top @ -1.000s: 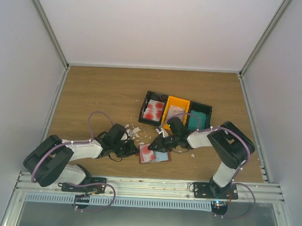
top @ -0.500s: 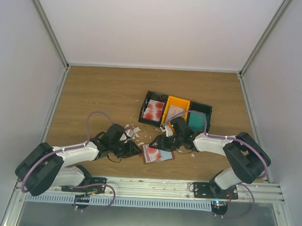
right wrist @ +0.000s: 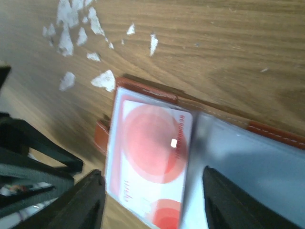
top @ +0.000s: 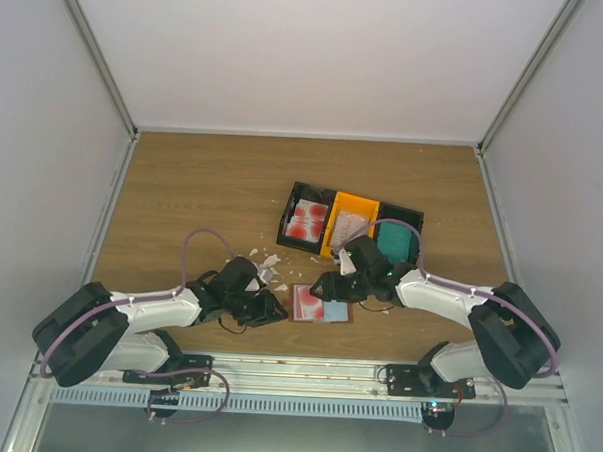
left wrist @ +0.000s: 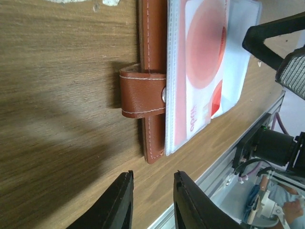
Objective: Put the credit cards into the card holder
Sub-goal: Insert the credit card into the card holder.
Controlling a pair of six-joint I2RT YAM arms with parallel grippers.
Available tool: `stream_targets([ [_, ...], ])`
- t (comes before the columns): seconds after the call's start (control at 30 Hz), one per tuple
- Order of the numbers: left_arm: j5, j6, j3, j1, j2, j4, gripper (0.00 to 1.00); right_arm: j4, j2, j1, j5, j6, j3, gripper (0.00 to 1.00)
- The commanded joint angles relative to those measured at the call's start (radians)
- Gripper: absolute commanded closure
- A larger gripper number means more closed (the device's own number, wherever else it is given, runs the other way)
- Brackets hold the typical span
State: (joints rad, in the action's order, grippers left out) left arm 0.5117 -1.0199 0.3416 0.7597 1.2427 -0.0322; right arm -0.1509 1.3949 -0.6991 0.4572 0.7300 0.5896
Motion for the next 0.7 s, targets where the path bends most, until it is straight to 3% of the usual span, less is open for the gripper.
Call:
stream_targets([
  [0.0, -0.064, -0.037, 0.008, 0.03, 0.026, -0.041, 0.74, -0.111, -0.018, -0.02, -0.096, -0.029, 0.009, 0.49],
  [0.1, -0.075, -0.032, 0.024, 0.041, 0.052, -0.044, 0.75, -0.128, -0.009, -0.036, -0.112, -0.027, 0.004, 0.65],
  [0.27, -0.091, -0.02, 0.049, 0.051, 0.096, -0.058, 0.74, -0.108, 0.015, -0.059, -0.084, -0.024, -0.002, 0.79],
  [0.4, -0.098, -0.012, 0.06, 0.054, 0.127, -0.067, 0.86, -0.072, 0.037, -0.063, -0.046, -0.023, -0.007, 0.84],
  [0.67, -0.094, -0.008, 0.06, 0.064, 0.173, -0.092, 0.88, 0.024, 0.072, -0.063, 0.071, -0.01, -0.023, 0.88],
])
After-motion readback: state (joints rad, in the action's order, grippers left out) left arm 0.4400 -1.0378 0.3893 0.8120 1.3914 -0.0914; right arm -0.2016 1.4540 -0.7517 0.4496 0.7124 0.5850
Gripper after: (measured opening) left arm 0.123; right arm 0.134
